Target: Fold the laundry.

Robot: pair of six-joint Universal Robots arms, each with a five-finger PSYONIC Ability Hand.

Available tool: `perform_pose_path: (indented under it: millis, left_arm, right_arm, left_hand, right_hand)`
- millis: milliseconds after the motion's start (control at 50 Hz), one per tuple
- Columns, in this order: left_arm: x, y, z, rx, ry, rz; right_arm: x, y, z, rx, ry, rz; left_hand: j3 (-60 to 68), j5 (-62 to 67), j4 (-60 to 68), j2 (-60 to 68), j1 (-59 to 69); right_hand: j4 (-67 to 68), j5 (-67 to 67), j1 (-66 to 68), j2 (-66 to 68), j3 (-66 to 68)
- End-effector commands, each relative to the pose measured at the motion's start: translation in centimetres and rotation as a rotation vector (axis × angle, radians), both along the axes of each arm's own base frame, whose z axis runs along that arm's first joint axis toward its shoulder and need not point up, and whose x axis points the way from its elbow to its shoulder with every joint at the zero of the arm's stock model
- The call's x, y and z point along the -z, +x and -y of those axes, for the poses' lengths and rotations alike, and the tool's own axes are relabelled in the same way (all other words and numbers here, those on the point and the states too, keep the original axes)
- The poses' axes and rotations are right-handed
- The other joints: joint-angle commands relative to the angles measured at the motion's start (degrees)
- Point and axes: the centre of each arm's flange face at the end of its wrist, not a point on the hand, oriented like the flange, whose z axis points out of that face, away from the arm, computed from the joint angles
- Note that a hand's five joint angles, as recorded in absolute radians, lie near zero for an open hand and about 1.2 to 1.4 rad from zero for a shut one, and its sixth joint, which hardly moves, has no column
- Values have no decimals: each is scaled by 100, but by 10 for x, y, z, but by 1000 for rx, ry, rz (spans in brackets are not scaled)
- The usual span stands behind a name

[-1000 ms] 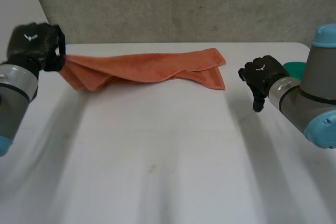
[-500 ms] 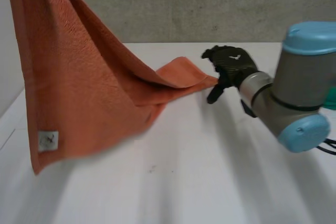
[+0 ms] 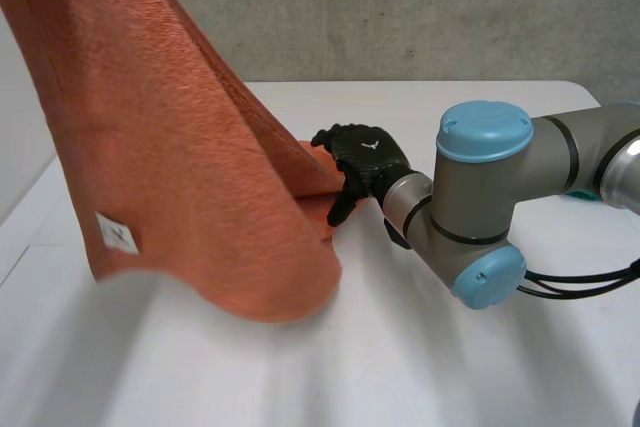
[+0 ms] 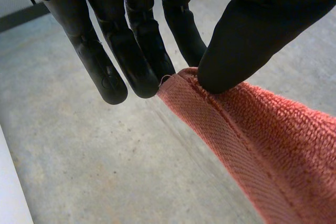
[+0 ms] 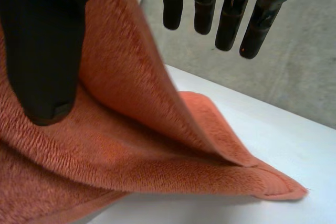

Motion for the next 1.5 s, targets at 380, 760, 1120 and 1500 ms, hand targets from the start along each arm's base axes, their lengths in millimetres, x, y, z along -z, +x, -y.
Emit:
perform_pose_path:
  millis: [380,760,1120,1500]
  left_arm:
    - [-18,11,-25,24,-48,-70]
    - [-23,13,-27,26,-58,-81]
    - [14,27,48,-149,93,-24]
    - [196,57,153,-304,768,334]
  right_arm:
    - [20,31,21,-68,-11,67]
    - [44,36,9,-121,100,62]
    - [-134,-92,51,139,-479,-348]
    - [-169,-159,-42,44,-364,-851]
  left_hand:
    - [1147,1385,1129,1134,1666]
    - [1147,1385,1129,1134,1666]
    - [1147,1385,1129,1134,1666]
    - [1147,1385,1129,1134,1666]
  right_hand:
    - [2501,2422,2760,2456,2456]
    - [6426,6347,6686,6382,6381]
    - [6430,6351,6689,6385,6385]
    - [6430,6351,6689,6385,6385]
